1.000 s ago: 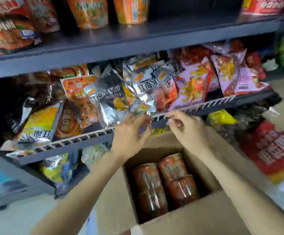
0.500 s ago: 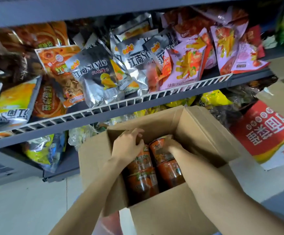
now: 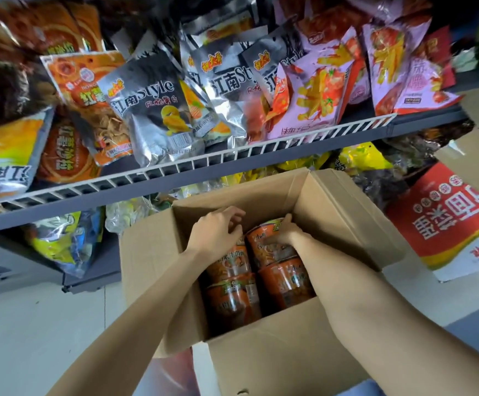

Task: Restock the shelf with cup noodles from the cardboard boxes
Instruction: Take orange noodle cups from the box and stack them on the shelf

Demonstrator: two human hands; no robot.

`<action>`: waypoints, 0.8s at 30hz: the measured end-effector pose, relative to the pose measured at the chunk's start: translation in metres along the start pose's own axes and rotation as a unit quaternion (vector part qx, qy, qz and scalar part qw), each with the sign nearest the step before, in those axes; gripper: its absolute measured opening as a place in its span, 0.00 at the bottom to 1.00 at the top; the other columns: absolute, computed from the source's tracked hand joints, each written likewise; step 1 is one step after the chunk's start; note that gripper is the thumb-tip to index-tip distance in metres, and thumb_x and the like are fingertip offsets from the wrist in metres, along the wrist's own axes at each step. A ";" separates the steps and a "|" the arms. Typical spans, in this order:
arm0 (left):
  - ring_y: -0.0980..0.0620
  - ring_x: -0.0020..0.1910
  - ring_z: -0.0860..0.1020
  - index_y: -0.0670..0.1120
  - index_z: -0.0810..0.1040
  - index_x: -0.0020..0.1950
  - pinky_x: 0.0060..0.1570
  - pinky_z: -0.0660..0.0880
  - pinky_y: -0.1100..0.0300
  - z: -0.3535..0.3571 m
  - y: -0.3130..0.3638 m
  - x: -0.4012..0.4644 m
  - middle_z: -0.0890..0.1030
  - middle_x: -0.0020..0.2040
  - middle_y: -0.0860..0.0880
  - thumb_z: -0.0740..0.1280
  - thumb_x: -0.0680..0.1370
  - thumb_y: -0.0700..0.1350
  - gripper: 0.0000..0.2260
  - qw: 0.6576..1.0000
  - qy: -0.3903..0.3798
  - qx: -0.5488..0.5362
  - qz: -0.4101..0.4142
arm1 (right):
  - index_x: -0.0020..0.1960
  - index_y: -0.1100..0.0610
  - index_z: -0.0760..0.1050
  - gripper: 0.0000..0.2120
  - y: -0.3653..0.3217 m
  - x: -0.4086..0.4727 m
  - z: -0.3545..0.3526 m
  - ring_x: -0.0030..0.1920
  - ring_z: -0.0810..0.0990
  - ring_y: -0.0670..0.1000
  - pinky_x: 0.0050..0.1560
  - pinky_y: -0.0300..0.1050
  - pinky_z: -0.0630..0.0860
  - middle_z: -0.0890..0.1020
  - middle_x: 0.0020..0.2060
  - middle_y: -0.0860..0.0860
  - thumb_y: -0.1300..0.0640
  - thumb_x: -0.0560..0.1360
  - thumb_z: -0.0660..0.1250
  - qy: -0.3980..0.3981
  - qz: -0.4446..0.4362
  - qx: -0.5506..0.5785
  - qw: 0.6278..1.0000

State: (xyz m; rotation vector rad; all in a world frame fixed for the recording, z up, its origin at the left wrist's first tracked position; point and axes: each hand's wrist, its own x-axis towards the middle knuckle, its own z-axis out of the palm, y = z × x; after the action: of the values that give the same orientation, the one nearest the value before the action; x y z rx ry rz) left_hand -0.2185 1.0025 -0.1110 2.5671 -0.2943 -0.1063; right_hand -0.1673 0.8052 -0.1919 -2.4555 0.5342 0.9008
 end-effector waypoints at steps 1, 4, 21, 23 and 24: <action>0.59 0.51 0.78 0.54 0.76 0.62 0.51 0.76 0.59 -0.001 -0.001 -0.003 0.80 0.53 0.59 0.64 0.77 0.46 0.14 1.000 0.024 -0.007 0.008 | 0.75 0.60 0.30 0.65 -0.002 0.005 0.010 0.74 0.59 0.61 0.71 0.57 0.62 0.55 0.75 0.61 0.40 0.63 0.77 -0.002 0.005 0.013 1.000; 0.59 0.49 0.79 0.55 0.76 0.61 0.47 0.78 0.58 -0.003 -0.002 -0.007 0.81 0.51 0.59 0.64 0.77 0.46 0.13 0.995 0.094 -0.012 0.040 | 0.75 0.57 0.28 0.69 -0.007 0.010 0.037 0.73 0.59 0.65 0.69 0.62 0.63 0.53 0.74 0.65 0.40 0.60 0.79 0.067 0.030 0.012 0.997; 0.56 0.62 0.75 0.55 0.66 0.70 0.64 0.72 0.54 -0.057 0.044 -0.008 0.74 0.65 0.51 0.68 0.69 0.67 0.33 0.880 -0.013 -0.475 0.002 | 0.71 0.45 0.55 0.57 -0.013 -0.185 -0.118 0.55 0.79 0.48 0.59 0.50 0.75 0.79 0.56 0.45 0.39 0.50 0.82 0.101 -0.272 0.361 0.886; 0.56 0.62 0.75 0.60 0.62 0.71 0.63 0.73 0.54 -0.081 0.065 -0.007 0.74 0.65 0.54 0.71 0.62 0.70 0.40 0.874 -0.024 -0.482 0.062 | 0.67 0.48 0.63 0.54 -0.022 -0.207 -0.135 0.55 0.81 0.48 0.51 0.45 0.79 0.83 0.52 0.45 0.41 0.46 0.82 0.096 -0.340 0.455 0.817; 0.57 0.63 0.75 0.61 0.59 0.72 0.61 0.74 0.57 -0.096 0.077 -0.005 0.72 0.66 0.55 0.73 0.62 0.68 0.42 0.870 -0.017 -0.483 0.094 | 0.66 0.49 0.65 0.54 -0.030 -0.217 -0.143 0.53 0.82 0.46 0.46 0.41 0.79 0.84 0.51 0.44 0.41 0.45 0.83 0.084 -0.379 0.488 0.782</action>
State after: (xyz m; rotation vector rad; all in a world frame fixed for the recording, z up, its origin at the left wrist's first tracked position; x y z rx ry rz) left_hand -0.2246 0.9895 0.0110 1.5306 -0.3800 -0.1725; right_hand -0.2351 0.7938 0.0611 -1.5122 -0.0155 -0.0049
